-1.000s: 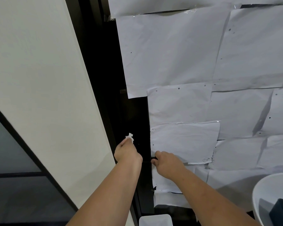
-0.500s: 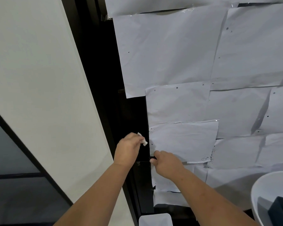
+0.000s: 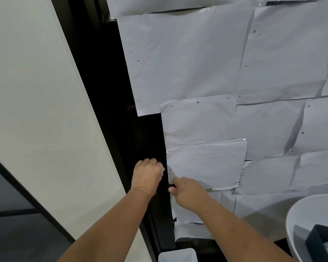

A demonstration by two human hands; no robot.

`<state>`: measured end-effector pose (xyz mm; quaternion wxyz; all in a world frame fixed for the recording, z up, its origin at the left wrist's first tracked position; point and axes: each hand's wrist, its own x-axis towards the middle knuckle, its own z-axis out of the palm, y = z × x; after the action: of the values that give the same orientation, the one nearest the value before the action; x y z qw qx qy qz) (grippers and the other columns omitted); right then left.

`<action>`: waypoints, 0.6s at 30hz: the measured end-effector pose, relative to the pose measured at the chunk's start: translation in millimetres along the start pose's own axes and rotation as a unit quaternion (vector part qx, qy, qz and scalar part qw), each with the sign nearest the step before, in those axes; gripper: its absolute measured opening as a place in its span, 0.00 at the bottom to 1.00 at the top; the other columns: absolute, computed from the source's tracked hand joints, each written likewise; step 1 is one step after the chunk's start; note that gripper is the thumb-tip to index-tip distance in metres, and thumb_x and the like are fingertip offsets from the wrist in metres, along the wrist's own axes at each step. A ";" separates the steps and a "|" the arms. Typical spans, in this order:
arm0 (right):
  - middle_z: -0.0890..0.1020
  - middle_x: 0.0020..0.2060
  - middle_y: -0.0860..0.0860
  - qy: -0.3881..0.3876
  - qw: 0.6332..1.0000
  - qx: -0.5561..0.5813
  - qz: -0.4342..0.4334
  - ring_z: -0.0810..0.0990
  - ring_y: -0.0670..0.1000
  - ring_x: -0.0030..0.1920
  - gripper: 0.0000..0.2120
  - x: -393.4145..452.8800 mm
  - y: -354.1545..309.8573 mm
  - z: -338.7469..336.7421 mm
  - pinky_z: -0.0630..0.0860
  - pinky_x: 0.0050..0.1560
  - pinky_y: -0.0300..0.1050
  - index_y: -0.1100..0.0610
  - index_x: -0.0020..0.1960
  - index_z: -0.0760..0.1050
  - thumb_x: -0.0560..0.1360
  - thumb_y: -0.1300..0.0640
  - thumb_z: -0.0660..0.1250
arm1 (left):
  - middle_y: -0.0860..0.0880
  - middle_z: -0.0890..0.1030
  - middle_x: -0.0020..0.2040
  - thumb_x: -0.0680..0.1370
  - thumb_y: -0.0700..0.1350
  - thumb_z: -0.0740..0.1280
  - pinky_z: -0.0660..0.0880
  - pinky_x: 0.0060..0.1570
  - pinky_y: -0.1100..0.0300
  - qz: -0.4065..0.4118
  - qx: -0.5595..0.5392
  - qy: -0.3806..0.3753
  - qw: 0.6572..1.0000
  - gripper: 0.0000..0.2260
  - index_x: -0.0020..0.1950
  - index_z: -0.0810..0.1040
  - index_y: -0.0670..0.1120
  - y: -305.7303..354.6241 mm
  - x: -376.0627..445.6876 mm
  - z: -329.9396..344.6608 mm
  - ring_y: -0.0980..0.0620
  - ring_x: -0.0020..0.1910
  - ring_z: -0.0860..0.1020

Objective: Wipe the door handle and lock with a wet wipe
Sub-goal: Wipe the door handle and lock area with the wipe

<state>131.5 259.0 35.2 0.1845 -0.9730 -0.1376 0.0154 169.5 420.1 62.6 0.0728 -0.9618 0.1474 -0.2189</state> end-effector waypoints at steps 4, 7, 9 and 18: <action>0.70 0.41 0.50 0.002 1.000 -0.001 0.004 0.69 0.53 0.42 0.15 0.2 -0.5 -0.2 0.66 0.40 0.47 0.55 0.52 0.69 0.80 0.44 0.53 | 0.50 0.76 0.30 0.60 0.46 0.81 0.71 0.29 0.58 0.022 -0.005 0.055 0.998 0.11 0.31 0.80 0.47 -1.2 1.2 1.0 0.49 0.28 0.75; 0.70 0.41 0.50 0.002 1.000 0.001 0.004 0.69 0.52 0.42 0.15 0.3 -1.0 -0.1 0.66 0.40 0.46 0.55 0.52 0.68 0.80 0.44 0.53 | 0.48 0.75 0.32 0.66 0.41 0.78 0.71 0.27 0.57 -0.004 -0.039 0.117 0.992 0.09 0.33 0.78 0.45 -8.4 -4.6 2.4 0.49 0.27 0.74; 0.70 0.40 0.50 0.003 1.000 0.000 0.003 0.69 0.53 0.42 0.14 -0.1 -1.6 -0.4 0.65 0.40 0.46 0.55 0.51 0.68 0.80 0.45 0.54 | 0.48 0.76 0.35 0.69 0.40 0.76 0.73 0.26 0.57 -0.039 -0.095 0.146 0.984 0.06 0.36 0.80 0.45 -15.5 -9.8 2.4 0.49 0.29 0.74; 0.70 0.40 0.50 -0.010 1.000 0.000 0.002 0.69 0.53 0.41 0.12 0.0 -2.5 -1.4 0.65 0.39 0.46 0.52 0.45 0.61 0.80 0.45 0.54 | 0.50 0.76 0.37 0.67 0.41 0.79 0.76 0.27 0.61 -0.062 -0.111 0.056 0.990 0.08 0.38 0.80 0.47 -16.3 -11.8 0.3 0.53 0.32 0.75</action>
<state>131.0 260.7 37.5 0.1835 -0.9731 -0.1371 0.0259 163.5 439.3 60.9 -0.0566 -0.9575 0.1148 -0.2586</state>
